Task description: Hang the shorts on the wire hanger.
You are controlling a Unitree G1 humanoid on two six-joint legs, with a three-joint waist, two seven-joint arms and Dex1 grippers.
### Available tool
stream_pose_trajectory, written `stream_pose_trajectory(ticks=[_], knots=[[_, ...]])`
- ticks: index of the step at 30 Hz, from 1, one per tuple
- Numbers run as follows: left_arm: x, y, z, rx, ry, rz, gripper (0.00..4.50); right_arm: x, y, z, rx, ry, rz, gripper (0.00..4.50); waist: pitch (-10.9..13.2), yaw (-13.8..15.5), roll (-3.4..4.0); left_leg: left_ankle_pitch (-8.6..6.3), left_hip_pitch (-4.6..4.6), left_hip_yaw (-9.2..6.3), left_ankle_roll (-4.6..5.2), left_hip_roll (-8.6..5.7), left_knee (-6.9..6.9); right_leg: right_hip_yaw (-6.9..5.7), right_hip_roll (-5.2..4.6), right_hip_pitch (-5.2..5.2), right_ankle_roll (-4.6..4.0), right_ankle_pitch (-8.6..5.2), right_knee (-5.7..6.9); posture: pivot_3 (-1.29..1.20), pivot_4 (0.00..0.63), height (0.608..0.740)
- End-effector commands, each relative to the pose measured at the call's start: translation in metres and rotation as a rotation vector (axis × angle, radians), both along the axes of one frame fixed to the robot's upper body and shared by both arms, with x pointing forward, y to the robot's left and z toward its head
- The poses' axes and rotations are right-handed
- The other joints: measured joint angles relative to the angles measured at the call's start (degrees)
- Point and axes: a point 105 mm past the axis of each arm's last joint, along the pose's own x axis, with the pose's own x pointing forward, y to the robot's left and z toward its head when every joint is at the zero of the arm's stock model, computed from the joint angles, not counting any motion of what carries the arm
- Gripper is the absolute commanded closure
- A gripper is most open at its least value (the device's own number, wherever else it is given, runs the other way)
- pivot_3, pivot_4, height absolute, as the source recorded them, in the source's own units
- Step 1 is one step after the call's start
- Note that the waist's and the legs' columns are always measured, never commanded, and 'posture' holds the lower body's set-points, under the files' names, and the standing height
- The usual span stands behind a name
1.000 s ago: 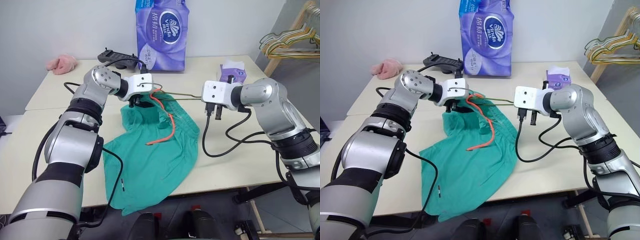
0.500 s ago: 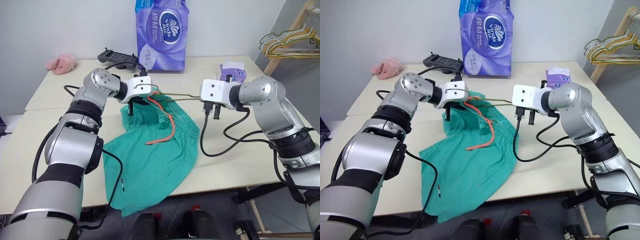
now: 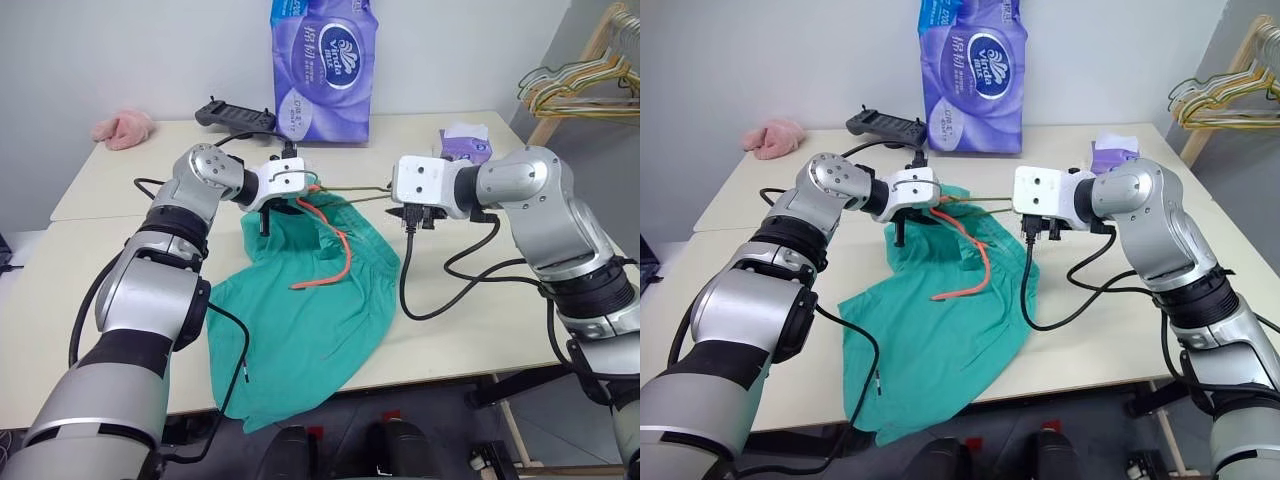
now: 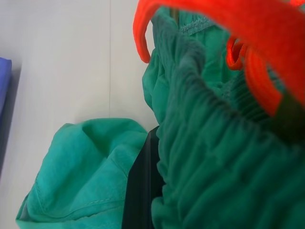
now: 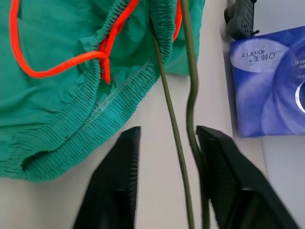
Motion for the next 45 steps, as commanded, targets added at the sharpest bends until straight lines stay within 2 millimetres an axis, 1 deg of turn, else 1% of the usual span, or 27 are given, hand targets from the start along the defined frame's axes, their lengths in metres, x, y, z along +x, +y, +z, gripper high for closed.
stream_pose_trajectory(ticks=[1, 4, 5, 7, 9, 10, 11, 13, 15, 16, 18, 19, 21, 22, 23, 26, 30, 34, 37, 39, 41, 43, 45], knots=[[0.002, 0.011, 0.011, -0.039, -0.016, 0.039, 4.5, -0.012, -0.012, 0.028, 0.068, 0.009, -0.031, 1.33, -0.03, 0.05, -0.01, 0.0, 0.0, -0.01, 0.0, 0.0, 0.0, -0.01, 0.0, 0.0, 0.0, 0.0, 0.0, 0.06, 0.029, 0.74], [-0.001, 0.028, 0.006, -0.038, 0.017, 0.075, 4.5, -0.025, -0.03, 0.038, 0.119, 0.09, -0.094, 0.22, -0.17, 0.08, 0.02, 0.0, -0.01, -0.01, 0.0, 0.0, 0.01, -0.01, -0.01, 0.0, 0.0, 0.0, 0.0, 0.05, 0.029, 0.74], [-0.002, 0.032, 0.005, -0.041, 0.019, 0.088, 4.5, -0.028, -0.033, 0.041, 0.129, 0.106, -0.106, 0.05, -0.23, 0.08, 0.04, -0.01, -0.01, -0.01, 0.01, 0.0, 0.01, -0.01, -0.01, 0.0, 0.0, 0.0, -0.01, 0.05, 0.03, 0.74], [-0.003, 0.044, 0.0, -0.046, 0.03, 0.122, 4.5, -0.038, -0.039, 0.05, 0.204, 0.181, -0.137, 0.05, -0.31, 0.06, 0.02, -0.04, 0.01, -0.01, 0.05, 0.02, 0.01, -0.02, 0.0, 0.0, 0.0, 0.0, -0.01, 0.04, 0.031, 0.74], [-0.005, 0.055, -0.006, -0.044, 0.038, 0.148, 4.5, -0.047, -0.041, 0.061, 0.303, 0.259, -0.156, 0.05, -0.42, 0.04, 0.06, -0.08, 0.02, -0.01, 0.13, 0.03, 0.01, -0.01, 0.0, -0.01, -0.01, 0.0, 0.01, 0.04, 0.031, 0.74], [-0.006, 0.057, -0.008, -0.049, 0.037, 0.156, 4.5, -0.05, -0.041, 0.063, 0.375, 0.312, -0.176, 0.05, -0.52, 0.03, 0.04, -0.08, 0.02, 0.0, 0.13, 0.04, 0.01, -0.01, 0.0, -0.02, -0.01, 0.0, 0.02, 0.03, 0.027, 0.74], [-0.006, 0.058, -0.009, -0.059, 0.032, 0.162, 4.5, -0.051, -0.041, 0.062, 0.421, 0.354, -0.198, 0.05, -0.63, 0.05, 0.0, -0.08, 0.02, -0.01, 0.13, 0.05, 0.01, -0.02, 0.0, -0.02, -0.01, -0.01, 0.02, 0.03, 0.027, 0.74], [-0.005, 0.054, -0.005, -0.108, 0.014, 0.156, 4.5, -0.051, -0.043, 0.041, 0.485, 0.459, -0.249, 0.05, -0.97, 0.07, -0.18, -0.08, 0.01, -0.04, 0.11, 0.06, 0.01, -0.04, 0.0, -0.01, -0.01, -0.01, 0.01, 0.02, 0.022, 0.74], [-0.005, 0.044, 0.003, -0.197, 0.017, 0.136, 4.5, -0.052, -0.041, 0.008, 0.497, 0.547, -0.287, 0.05, -1.6, 0.22, -0.86, -0.1, -0.01, -0.07, 0.11, 0.07, 0.01, -0.06, -0.02, 0.0, -0.01, -0.01, 0.0, 0.02, 0.02, 0.74], [-0.006, 0.041, 0.004, -0.227, 0.033, 0.124, 4.5, -0.052, -0.04, -0.005, 0.502, 0.577, -0.3, 0.05, -1.79, 0.29, -1.04, -0.11, 0.0, -0.11, 0.1, 0.07, 0.01, -0.1, -0.03, 0.03, -0.02, -0.01, -0.01, 0.02, 0.018, 0.74], [-0.009, 0.038, 0.004, -0.252, 0.064, 0.103, 4.5, -0.049, -0.037, -0.02, 0.521, 0.606, -0.314, 0.05, -1.93, 0.32, -0.89, -0.14, -0.03, -0.09, 0.14, 0.0, 0.11, -0.07, -0.13, 0.05, -0.02, -0.01, 0.03, 0.03, 0.012, 0.74], [-0.011, 0.037, 0.002, -0.257, 0.086, 0.096, 4.5, -0.045, -0.034, -0.032, 0.563, 0.65, -0.338, 0.05, -2.07, 0.21, -0.74, -0.15, -0.08, -0.06, 0.15, -0.03, 0.21, -0.03, -0.15, 0.03, -0.02, -0.01, 0.05, 0.03, 0.009, 0.74], [-0.015, 0.037, -0.004, -0.263, 0.12, 0.087, 4.5, -0.029, -0.028, -0.062, 0.603, 0.695, -0.422, 0.05, -2.74, -0.03, -0.68, -0.18, -0.06, 0.0, 0.12, -0.04, 0.28, 0.02, -0.14, 0.03, -0.01, -0.01, 0.07, 0.03, 0.01, 0.74], [-0.016, 0.037, -0.005, -0.262, 0.124, 0.086, 4.5, -0.023, -0.027, -0.072, 0.6, 0.686, -0.451, 0.05, -2.95, -0.1, -0.68, -0.19, -0.03, -0.01, 0.08, -0.01, 0.26, 0.01, -0.08, 0.05, -0.01, -0.01, 0.05, 0.04, 0.012, 0.74], [-0.017, 0.037, -0.006, -0.259, 0.127, 0.087, 4.5, -0.017, -0.026, -0.077, 0.602, 0.675, -0.464, 0.05, -3.03, -0.14, -0.65, -0.2, -0.03, -0.02, 0.05, 0.04, 0.26, 0.0, -0.01, 0.06, -0.01, -0.01, 0.05, 0.04, 0.013, 0.74], [-0.018, 0.038, -0.006, -0.258, 0.131, 0.091, 4.5, -0.007, -0.019, -0.08, 0.678, 0.695, -0.491, 0.05, -3.04, -0.15, -0.63, -0.2, -0.04, -0.01, 0.04, 0.03, 0.27, 0.03, -0.01, 0.03, -0.01, -0.01, 0.06, 0.06, 0.015, 0.74], [-0.019, 0.042, -0.006, -0.248, 0.124, 0.106, 4.5, -0.003, -0.004, -0.09, 0.695, 0.731, -0.496, 0.05, -3.06, 0.04, -0.62, -0.22, -0.05, -0.03, 0.08, 0.03, 0.27, 0.03, -0.01, 0.04, -0.01, -0.01, 0.06, 0.08, 0.024, 0.74], [-0.019, 0.044, -0.004, -0.251, 0.12, 0.115, 4.5, -0.003, 0.008, -0.096, 0.711, 0.763, -0.488, 0.05, -3.07, 0.06, -0.61, -0.26, -0.03, -0.03, 0.15, 0.02, 0.27, 0.04, -0.01, 0.06, -0.01, -0.01, 0.06, 0.09, 0.027, 0.74], [-0.02, 0.045, -0.003, -0.25, 0.12, 0.122, 4.5, -0.008, 0.016, -0.098, 0.698, 0.786, -0.454, 0.05, -3.07, 0.07, -0.6, -0.26, -0.04, -0.05, 0.16, 0.02, 0.27, 0.03, -0.01, 0.06, -0.01, -0.02, 0.06, 0.1, 0.029, 0.74], [-0.02, 0.046, -0.003, -0.252, 0.121, 0.128, 4.5, -0.012, 0.017, -0.104, 0.671, 0.796, -0.445, 0.05, -3.07, 0.08, -0.61, -0.27, -0.03, -0.05, 0.17, 0.02, 0.27, 0.03, -0.01, 0.06, -0.01, -0.02, 0.06, 0.1, 0.031, 0.74], [-0.019, 0.045, -0.002, -0.255, 0.119, 0.13, 4.5, -0.012, 0.016, -0.111, 0.646, 0.791, -0.456, 0.05, -3.07, 0.09, -0.61, -0.27, -0.03, -0.07, 0.18, 0.02, 0.27, 0.01, -0.01, 0.06, -0.01, -0.02, 0.06, 0.1, 0.032, 0.74], [-0.019, 0.045, -0.002, -0.257, 0.118, 0.131, 4.5, -0.012, 0.015, -0.114, 0.645, 0.793, -0.464, 0.05, -3.07, 0.09, -0.6, -0.28, -0.04, -0.06, 0.18, 0.02, 0.27, 0.02, -0.01, 0.07, -0.01, -0.02, 0.05, 0.1, 0.032, 0.74], [-0.019, 0.045, -0.002, -0.256, 0.118, 0.13, 4.5, -0.012, 0.014, -0.117, 0.637, 0.792, -0.463, 0.41, -3.07, 0.07, -0.6, -0.28, -0.03, -0.05, 0.19, 0.02, 0.27, 0.03, -0.01, 0.07, 0.0, -0.02, 0.05, 0.1, 0.034, 0.74]])
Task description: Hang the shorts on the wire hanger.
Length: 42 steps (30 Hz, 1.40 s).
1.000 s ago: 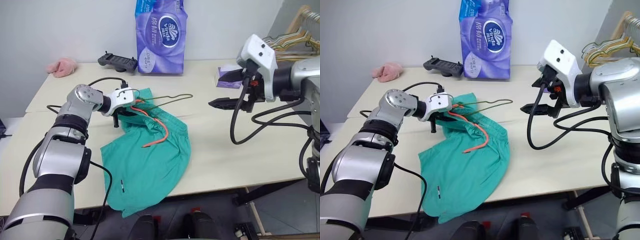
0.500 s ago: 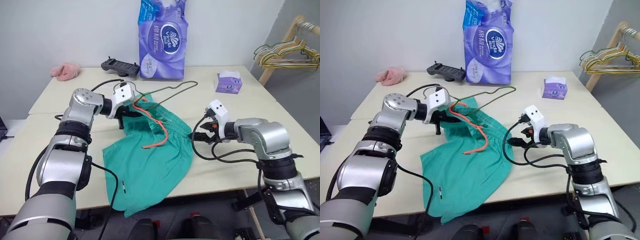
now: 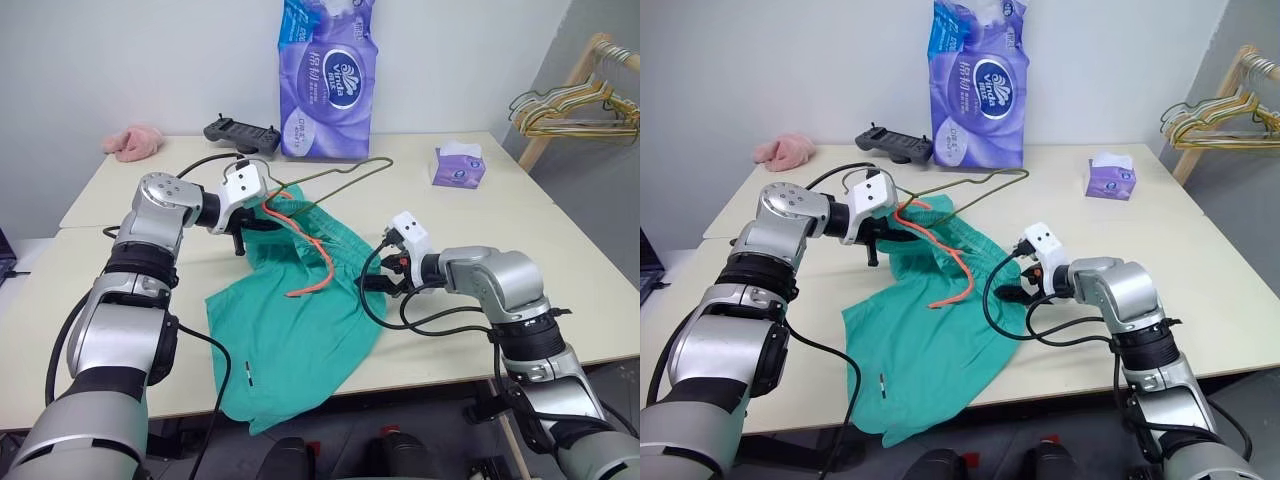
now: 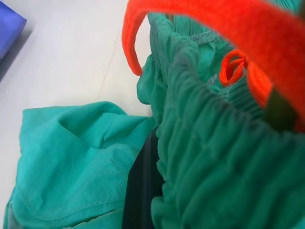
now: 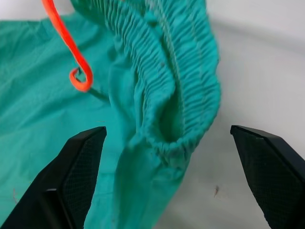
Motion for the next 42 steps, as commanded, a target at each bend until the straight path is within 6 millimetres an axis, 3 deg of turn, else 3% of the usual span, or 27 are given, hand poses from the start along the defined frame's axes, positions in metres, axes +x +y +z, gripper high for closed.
stream_pose_trajectory(ticks=[1, 12, 14, 19, 22, 26, 35, 42], knots=[[0.001, -0.001, 0.017, -0.025, -0.06, -0.009, 4.5, 0.002, -0.001, 0.009, 0.007, -0.051, 0.009, 0.59, 0.0, 0.01, 0.0, 0.0, 0.0, -0.01, 0.0, 0.0, 0.0, -0.01, 0.0, 0.0, 0.0, 0.0, 0.0, 0.1, 0.034, 0.74], [-0.002, -0.001, 0.014, -0.02, -0.049, -0.019, 4.5, 0.011, -0.004, 0.018, 0.033, -0.068, -0.026, 4.47, 0.0, 0.02, 0.0, -0.01, 0.0, -0.01, 0.02, 0.01, 0.0, 0.0, 0.0, 0.0, 0.0, 0.0, -0.01, 0.11, 0.039, 0.74], [-0.003, -0.001, 0.013, -0.018, -0.046, -0.025, 4.5, 0.011, -0.005, 0.019, 0.036, -0.068, -0.022, 4.47, 0.0, 0.02, 0.0, -0.01, 0.0, -0.01, 0.02, 0.01, 0.0, -0.01, 0.0, 0.0, 0.0, 0.0, 0.0, 0.11, 0.039, 0.74], [-0.017, 0.0, 0.009, -0.016, -0.003, -0.103, 4.5, 0.01, -0.046, 0.015, -0.14, -0.184, 0.06, 4.47, 0.02, 0.29, 0.03, -0.04, -0.01, -0.01, 0.08, -0.05, 0.01, -0.01, -0.04, 0.04, 0.02, -0.01, -0.07, 0.12, 0.043, 0.74], [-0.035, 0.004, 0.005, -0.012, 0.075, -0.185, 4.5, 0.016, -0.077, 0.024, -0.254, -0.252, 0.1, 4.47, 0.03, 0.13, 0.03, -0.05, 0.02, 0.0, 0.09, -0.01, 0.01, -0.01, 0.0, 0.06, 0.03, -0.03, -0.07, 0.11, 0.045, 0.74], [-0.05, 0.012, -0.003, 0.035, 0.144, -0.242, 4.5, 0.023, -0.097, 0.041, -0.3, -0.291, 0.129, 4.47, 0.05, -0.06, 0.06, -0.06, 0.04, 0.03, 0.1, 0.05, 0.0, 0.01, 0.06, 0.05, 0.01, -0.04, -0.1, 0.09, 0.046, 0.74], [-0.042, 0.019, -0.014, 0.182, 0.143, -0.225, 4.5, 0.017, -0.071, 0.063, -0.262, -0.34, 0.226, 4.47, 0.07, 0.18, 0.1, -0.07, 0.05, 0.03, 0.13, 0.02, 0.01, 0.02, 0.04, 0.08, 0.0, -0.06, -0.1, 0.09, 0.045, 0.74], [-0.034, 0.027, -0.018, 0.247, 0.104, -0.185, 4.5, -0.003, -0.06, 0.075, -0.28, -0.366, 0.316, 4.47, 0.08, 0.16, 0.11, -0.08, 0.05, 0.02, 0.13, 0.03, 0.02, 0.01, 0.03, 0.07, 0.0, -0.07, -0.08, 0.09, 0.041, 0.74]])
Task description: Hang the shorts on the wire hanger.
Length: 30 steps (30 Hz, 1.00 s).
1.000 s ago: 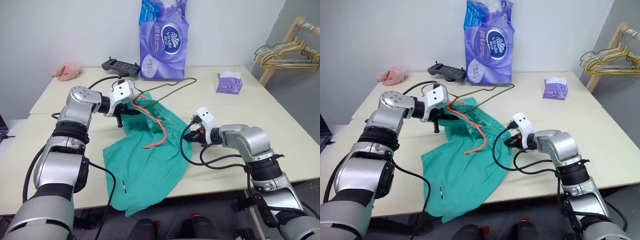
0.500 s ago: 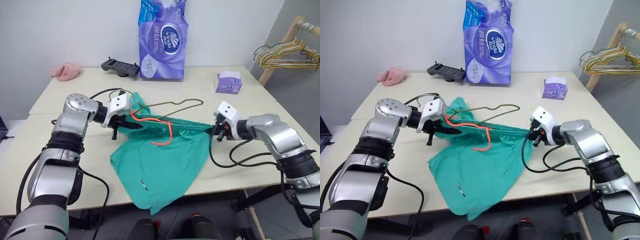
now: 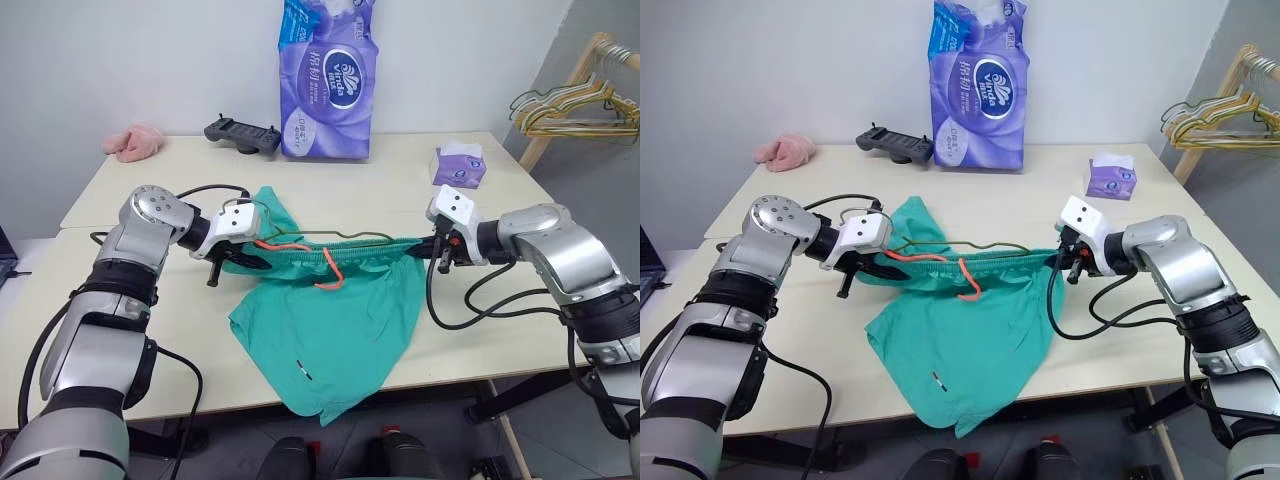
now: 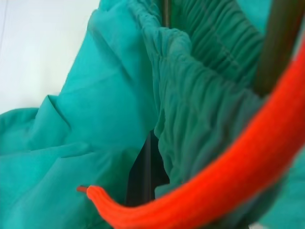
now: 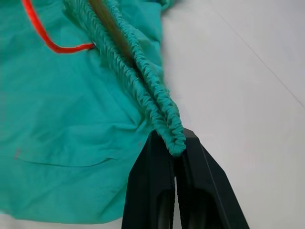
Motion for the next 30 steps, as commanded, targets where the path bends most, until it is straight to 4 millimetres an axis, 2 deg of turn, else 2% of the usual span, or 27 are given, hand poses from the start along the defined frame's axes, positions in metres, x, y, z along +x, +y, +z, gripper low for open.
stream_pose_trajectory(ticks=[1, 6, 9, 13, 20, 25, 29, 30], knots=[[0.007, 0.01, 0.011, 0.042, -0.063, 0.031, 4.5, -0.009, 0.002, 0.021, -0.036, -0.064, 0.043, 4.47, 0.0, 0.01, 0.0, 0.0, -0.01, 0.0, 0.0, 0.0, 0.0, 0.0, 0.0, 0.0, 0.0, 0.0, 0.0, 0.08, 0.039, 0.74], [0.011, 0.003, 0.009, 0.038, -0.08, 0.024, 4.5, -0.01, 0.027, 0.037, -0.063, -0.189, 0.111, 4.47, 0.0, -0.07, 0.0, -0.01, 0.01, 0.01, 0.01, 0.0, 0.0, 0.0, 0.0, 0.0, 0.0, 0.0, 0.0, 0.08, 0.035, 0.74], [0.014, -0.005, 0.012, 0.032, -0.098, 0.006, 4.5, -0.009, 0.048, 0.05, -0.037, -0.237, 0.149, 4.47, 0.0, -0.07, 0.0, -0.01, 0.0, 0.01, 0.01, 0.0, 0.0, -0.01, 0.0, -0.02, 0.01, 0.0, 0.02, 0.08, 0.031, 0.74], [0.017, -0.013, 0.015, 0.021, -0.112, -0.013, 4.5, -0.004, 0.066, 0.055, -0.032, -0.281, 0.172, 4.47, -0.01, 0.03, 0.0, 0.0, -0.01, 0.0, 0.0, 0.0, 0.0, -0.03, 0.0, 0.0, 0.0, 0.0, 0.02, 0.08, 0.024, 0.74], [0.019, -0.02, 0.018, 0.022, -0.122, -0.032, 4.5, 0.015, 0.072, 0.049, -0.154, -0.406, 0.203, 4.47, -0.02, -0.06, 0.0, 0.0, -0.02, 0.01, 0.0, -0.01, 0.01, -0.03, 0.0, -0.02, 0.0, 0.0, 0.03, 0.09, 0.017, 0.74], [0.02, -0.019, 0.018, 0.024, -0.127, -0.025, 4.5, 0.015, 0.073, 0.043, -0.247, -0.465, 0.27, 4.47, -0.02, -0.06, 0.0, 0.0, -0.02, 0.01, -0.01, -0.01, 0.01, -0.02, 0.0, -0.03, 0.0, 0.0, 0.04, 0.09, 0.019, 0.74], [0.021, -0.018, 0.017, 0.024, -0.134, -0.017, 4.5, 0.011, 0.077, 0.039, -0.255, -0.46, 0.317, 4.47, -0.02, -0.05, 0.0, 0.0, -0.02, 0.01, -0.01, 0.0, 0.01, -0.03, 0.0, -0.03, 0.0, 0.0, 0.04, 0.09, 0.023, 0.74], [0.021, -0.019, 0.017, 0.023, -0.135, -0.016, 4.5, 0.01, 0.077, 0.039, -0.257, -0.457, 0.323, 3.95, -0.02, -0.05, 0.0, 0.0, -0.02, 0.01, -0.01, -0.01, 0.01, -0.02, 0.0, -0.03, 0.0, 0.0, 0.04, 0.09, 0.025, 0.74]])
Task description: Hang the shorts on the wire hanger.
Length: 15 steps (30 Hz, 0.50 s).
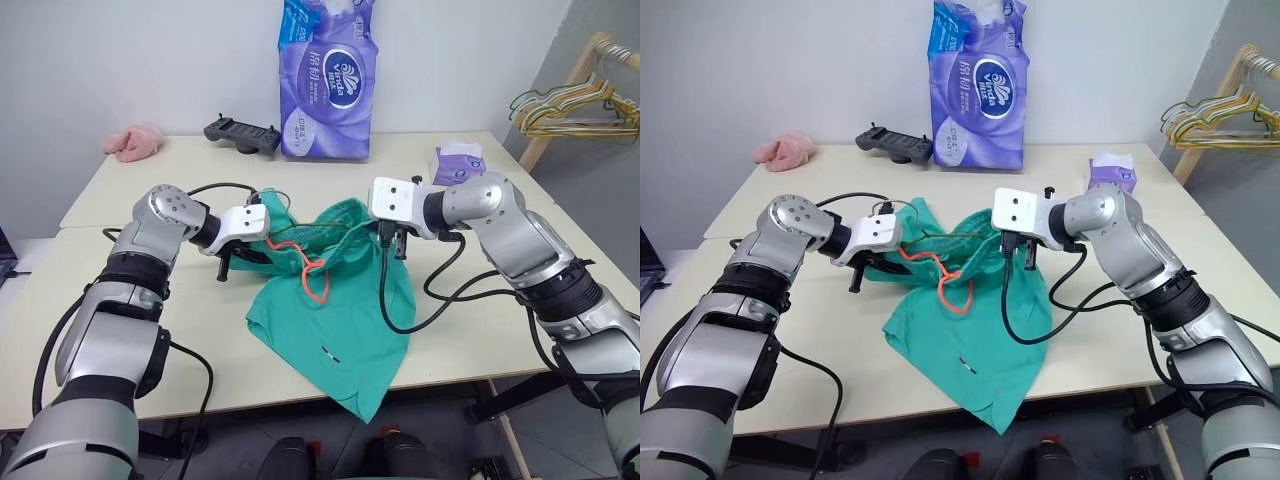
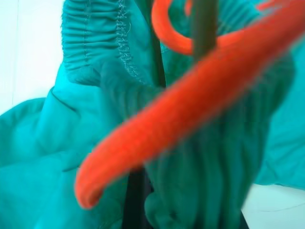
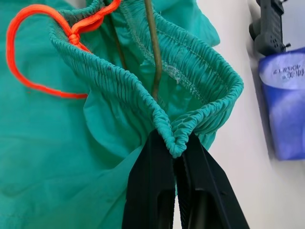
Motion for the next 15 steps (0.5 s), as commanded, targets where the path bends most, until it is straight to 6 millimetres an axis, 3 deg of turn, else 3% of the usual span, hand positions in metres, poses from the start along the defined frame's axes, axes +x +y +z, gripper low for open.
stream_pose_trajectory(ticks=[1, 10, 15], knots=[[0.008, -0.013, 0.023, -0.022, -0.089, -0.047, 4.5, -0.004, 0.005, 0.008, -0.013, -0.021, 0.046, 3.75, 0.0, 0.02, 0.0, 0.0, 0.0, -0.01, 0.0, 0.0, 0.0, -0.01, 0.0, 0.0, 0.0, 0.0, 0.0, 0.09, 0.026, 0.74], [0.01, -0.015, 0.022, -0.029, -0.098, -0.041, 4.5, -0.004, -0.002, 0.033, -0.01, -0.037, 0.039, 0.78, 0.02, 0.0, 0.03, 0.0, 0.0, 0.0, 0.0, 0.0, 0.0, 0.0, 0.0, -0.01, 0.0, 0.0, 0.0, 0.09, 0.036, 0.74], [0.01, -0.016, 0.021, -0.033, -0.104, -0.037, 4.5, -0.008, -0.009, 0.043, -0.038, -0.043, 0.038, 0.78, 0.02, 0.03, 0.03, 0.0, 0.0, -0.01, 0.0, 0.0, 0.0, -0.01, 0.0, 0.0, 0.0, 0.0, -0.01, 0.09, 0.039, 0.74]])
